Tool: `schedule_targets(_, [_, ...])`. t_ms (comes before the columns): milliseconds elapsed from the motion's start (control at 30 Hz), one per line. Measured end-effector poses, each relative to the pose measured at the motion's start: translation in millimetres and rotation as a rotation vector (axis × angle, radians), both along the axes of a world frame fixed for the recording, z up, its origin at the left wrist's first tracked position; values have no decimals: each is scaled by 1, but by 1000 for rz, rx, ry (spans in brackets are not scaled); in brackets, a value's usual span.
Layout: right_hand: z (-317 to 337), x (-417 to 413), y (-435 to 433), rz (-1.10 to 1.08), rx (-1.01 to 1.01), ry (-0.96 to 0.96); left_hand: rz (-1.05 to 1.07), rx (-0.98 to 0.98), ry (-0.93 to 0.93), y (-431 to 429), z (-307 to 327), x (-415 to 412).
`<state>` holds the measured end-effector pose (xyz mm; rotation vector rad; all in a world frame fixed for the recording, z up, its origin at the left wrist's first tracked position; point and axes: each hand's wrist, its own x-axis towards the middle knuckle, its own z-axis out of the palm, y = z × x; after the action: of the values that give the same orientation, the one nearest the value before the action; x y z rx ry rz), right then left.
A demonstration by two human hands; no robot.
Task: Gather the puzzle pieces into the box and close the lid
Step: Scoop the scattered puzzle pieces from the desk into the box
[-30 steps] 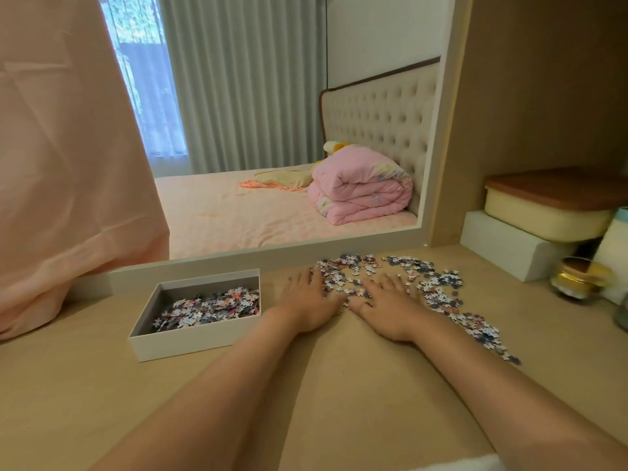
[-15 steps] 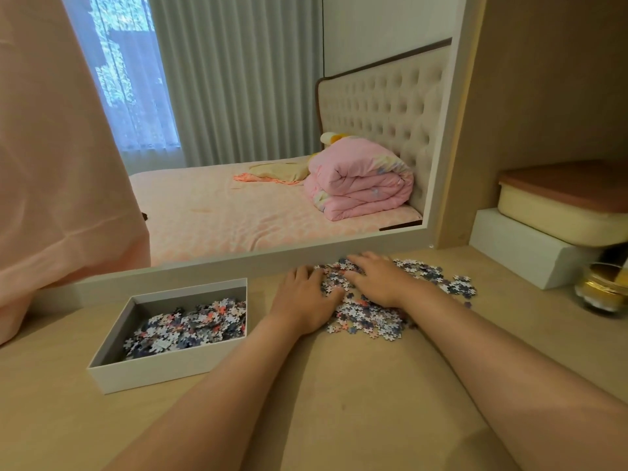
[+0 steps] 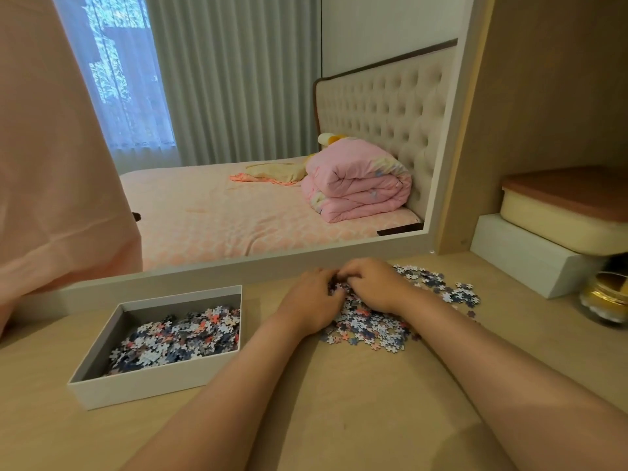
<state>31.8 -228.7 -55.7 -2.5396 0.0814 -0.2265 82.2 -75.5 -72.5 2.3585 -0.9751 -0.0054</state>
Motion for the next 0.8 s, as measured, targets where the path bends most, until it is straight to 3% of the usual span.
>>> schedule_targets(67, [4, -2, -1, -83, 142, -112, 66, -113, 11, 3, 2, 1])
schedule_targets(133, [5, -1, -6, -136, 138, -161, 101, -73, -23, 3, 3, 3])
schedule_targets(233, [-3, -2, -11, -112, -107, 4, 23, 141, -30, 0, 5, 0])
schedule_targets(333, [-10, -10, -6, -7, -186, 177, -68, 288, -41, 0, 6, -5])
schedule_targets(800, [-15, -72, 42, 96, -83, 206, -137, 238, 41, 53, 1, -60])
